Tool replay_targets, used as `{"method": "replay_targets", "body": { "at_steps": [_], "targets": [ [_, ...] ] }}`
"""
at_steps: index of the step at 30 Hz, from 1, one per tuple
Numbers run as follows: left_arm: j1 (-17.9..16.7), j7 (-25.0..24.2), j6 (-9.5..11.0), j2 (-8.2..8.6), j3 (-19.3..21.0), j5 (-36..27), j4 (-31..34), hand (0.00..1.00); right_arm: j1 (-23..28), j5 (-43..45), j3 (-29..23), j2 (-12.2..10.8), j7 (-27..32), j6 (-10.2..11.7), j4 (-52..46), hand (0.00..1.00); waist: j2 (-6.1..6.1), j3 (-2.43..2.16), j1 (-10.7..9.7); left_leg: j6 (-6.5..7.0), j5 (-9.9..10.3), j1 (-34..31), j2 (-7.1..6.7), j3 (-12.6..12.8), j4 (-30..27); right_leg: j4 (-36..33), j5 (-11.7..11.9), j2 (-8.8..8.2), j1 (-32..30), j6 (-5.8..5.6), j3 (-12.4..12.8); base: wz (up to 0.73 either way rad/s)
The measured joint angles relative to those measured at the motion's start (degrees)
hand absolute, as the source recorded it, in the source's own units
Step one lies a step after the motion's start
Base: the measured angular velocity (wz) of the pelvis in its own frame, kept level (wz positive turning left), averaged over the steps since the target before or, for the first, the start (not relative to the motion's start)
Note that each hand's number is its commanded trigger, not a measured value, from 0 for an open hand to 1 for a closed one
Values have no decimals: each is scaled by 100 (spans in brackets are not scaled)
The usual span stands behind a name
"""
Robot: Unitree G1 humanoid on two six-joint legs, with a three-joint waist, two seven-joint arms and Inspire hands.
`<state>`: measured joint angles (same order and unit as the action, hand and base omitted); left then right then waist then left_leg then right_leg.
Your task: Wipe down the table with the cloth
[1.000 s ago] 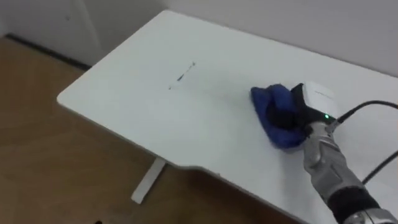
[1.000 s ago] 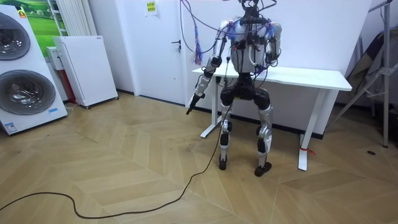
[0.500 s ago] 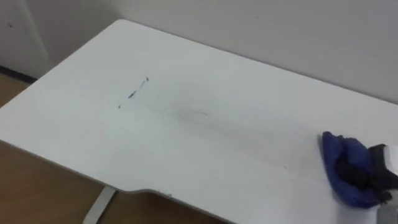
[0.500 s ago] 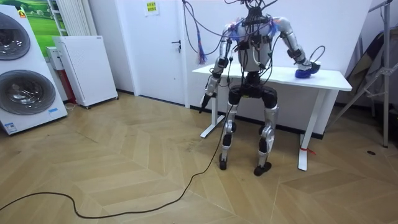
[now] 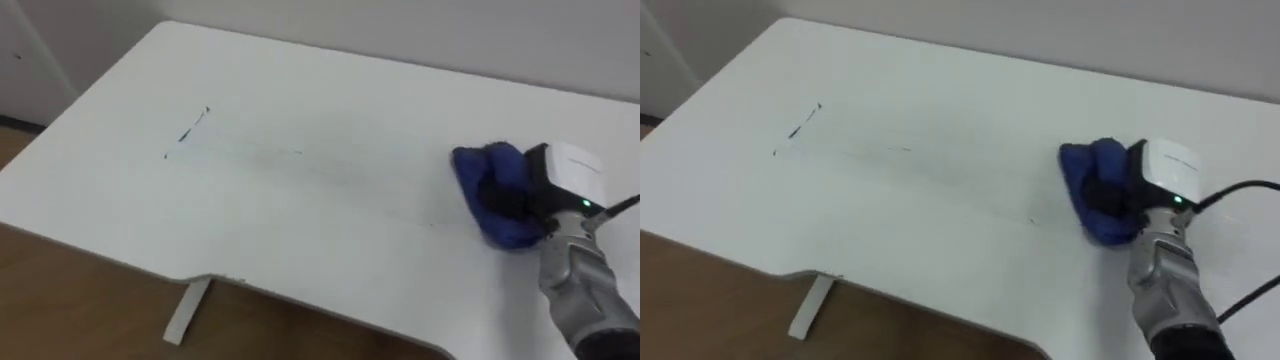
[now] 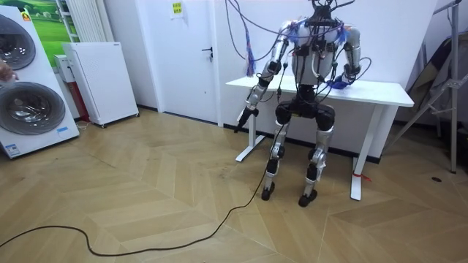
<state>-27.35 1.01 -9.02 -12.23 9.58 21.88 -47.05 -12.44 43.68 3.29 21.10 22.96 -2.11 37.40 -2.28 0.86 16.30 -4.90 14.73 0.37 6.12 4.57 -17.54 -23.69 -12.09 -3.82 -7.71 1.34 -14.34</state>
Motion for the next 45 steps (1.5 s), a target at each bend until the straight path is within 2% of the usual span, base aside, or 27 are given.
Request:
{"method": "replay_targets", "body": {
  "at_steps": [1, 2, 3, 4, 5, 6, 7, 8, 10, 11, 13, 16, 18, 20, 21, 23, 24, 26, 27, 29, 32, 37, 40, 41, 45],
  "targets": [
    [-39, -1, -55, 1, 44, -4, -5, 0, 234, -126, -14, 6, 210, 131, 49, 100, 52, 4, -178, 15, -50, 27, -21, 2, 30, 41, -10, -18, 83, -17, -15, 64],
    [-33, -5, -57, 6, 126, 21, -7, 0, 458, -260, -88, 2, 422, 299, 150, 100, 129, -18, -409, 53, -125, 68, -79, 4, 87, 135, -38, -47, 189, -62, -17, 77],
    [-49, -5, -56, 14, 185, 40, -10, 0, 590, -308, -192, -2, 518, 407, 232, 100, 184, -47, -502, 84, -163, 101, -123, 19, 150, 161, -56, -79, 238, -90, -16, 90],
    [9, -7, -30, 44, 366, 115, -4, 0, 868, -338, -529, -19, 665, 583, 379, 100, 272, -98, -652, 129, -222, 180, -184, 25, 281, 291, -78, -100, 391, -130, 0, 79],
    [18, -2, -14, 43, 480, 195, 83, 0, 1126, -433, -849, -31, 818, 732, 601, 100, 364, -126, -790, 156, -245, 300, -219, 24, 388, 429, -83, -102, 578, -179, 26, 70],
    [10, -2, -4, 42, 558, 234, 122, 0, 1279, -534, -985, -33, 881, 789, 716, 100, 395, -140, -827, 166, -251, 364, -234, 22, 421, 504, -73, -104, 672, -200, 29, 42],
    [15, 2, 9, 26, 749, 316, 210, 0, 1630, -729, -1296, -33, 920, 849, 849, 100, 529, -194, -853, 172, -249, 446, -260, 32, 428, 626, -50, -113, 829, -244, 30, 18],
    [36, 18, 20, -17, 896, 350, 284, 0, 1926, -889, -1574, -32, 923, 853, 962, 100, 606, -231, -894, 186, -238, 515, -268, 109, 441, 730, -31, -116, 948, -277, 38, 8],
    [47, 64, 47, -87, 958, 349, 305, 0, 2190, -987, -1950, 16, 918, 852, 1177, 100, 722, -220, -997, 264, -176, 556, -261, 223, 482, 798, 5, -99, 987, -322, 88, -18],
    [39, 69, 47, -88, 958, 344, 298, 0, 2301, -1034, -2150, 97, 921, 847, 1305, 100, 723, -220, -1008, 294, -133, 608, -255, 355, 508, 813, 61, -91, 968, -344, 181, -42],
    [29, 86, 47, -87, 968, 327, 295, 0, 2372, -1173, -2319, 235, 918, 774, 1495, 100, 664, -241, -1017, 330, -40, 681, -245, 499, 513, 794, 109, -87, 992, -375, 184, -57],
    [68, 132, 124, -99, 931, 68, 294, 0, 2303, -1263, -2250, 369, 918, 575, 1475, 100, 549, -236, -1082, 384, 54, 761, -257, 474, 508, 804, 197, -71, 1053, -389, 128, -42],
    [84, 188, 160, -80, 811, -53, 278, 0, 2156, -1214, -2147, 334, 898, 380, 1335, 100, 486, -229, -1079, 395, 60, 851, -265, 485, 567, 805, 238, -67, 1061, -362, -34, -42],
    [148, 232, 210, 2, 564, -215, 162, 0, 1924, -1155, -1911, 321, 857, 38, 1075, 100, 395, -174, -973, 415, 78, 918, -265, 461, 591, 794, 297, -27, 1029, -322, -43, -49],
    [194, 235, 219, 15, 503, -211, 77, 0, 1870, -1125, -1840, 317, 849, -45, 1019, 100, 385, -169, -938, 416, 81, 917, -265, 458, 595, 784, 308, -21, 1002, -311, -38, -45],
    [244, 216, 190, 44, 280, -216, -54, 0, 1582, -805, -1437, 206, 666, -304, 611, 100, 330, -122, -749, 412, 87, 892, -245, 422, 601, 796, 399, 51, 876, -230, -57, -56],
    [260, 211, 195, 45, 233, -219, -106, 0, 1470, -718, -1298, 156, 591, -325, 492, 100, 310, -99, -698, 413, 88, 882, -245, 376, 600, 798, 424, 60, 846, -209, -107, -59],
    [269, 198, 170, 43, 22, -305, -154, 0, 1124, -227, -703, -14, 376, -353, 9, 100, 246, -50, -620, 417, 98, 766, -260, 107, 563, 816, 467, 78, 758, -155, -263, -13],
    [277, 196, 165, 40, -37, -314, -153, 0, 1054, -90, -558, -32, 343, -355, -76, 100, 233, -50, -617, 412, 95, 715, -266, 48, 552, 818, 462, 72, 739, -150, -293, 26],
    [286, 147, 144, 64, -196, -317, -128, 0, 738, 250, -105, -39, 170, -347, -303, 100, 180, -14, -443, 385, 47, 645, -275, -10, 576, 815, 427, 75, 659, -128, -295, 16],
    [146, 29, 60, 61, -193, -312, 19, 0, 648, 675, 66, -52, 18, -359, -584, 100, 116, -19, -250, 376, 18, 616, -275, -147, 591, 812, 383, 66, 670, -131, -385, 19],
    [-62, -76, 24, -21, -164, -346, 41, 0, 794, 805, 170, -53, -34, -343, -678, 100, 196, -39, -264, 378, 1, 680, -278, -234, 583, 928, 338, 48, 867, -170, -574, 20],
    [-11, -75, 28, -17, -136, -308, 22, 0, 873, 904, 222, -149, -144, -417, -674, 100, 304, -62, -231, 378, 1, 750, -279, -233, 593, 1014, 335, 61, 990, -179, -570, 6],
    [39, -75, 44, -16, -140, -315, 28, 0, 894, 934, 253, -166, -183, -429, -676, 100, 342, -57, -202, 378, 1, 790, -280, -226, 627, 1014, 334, 61, 1007, -183, -554, 0],
    [87, -23, 61, -18, -156, -442, 84, 0, 926, 972, 386, -168, -181, -514, -742, 100, 360, -62, -194, 379, 2, 830, -279, -206, 701, 1023, 332, 72, 1014, -191, -533, -2]
  ]
}}
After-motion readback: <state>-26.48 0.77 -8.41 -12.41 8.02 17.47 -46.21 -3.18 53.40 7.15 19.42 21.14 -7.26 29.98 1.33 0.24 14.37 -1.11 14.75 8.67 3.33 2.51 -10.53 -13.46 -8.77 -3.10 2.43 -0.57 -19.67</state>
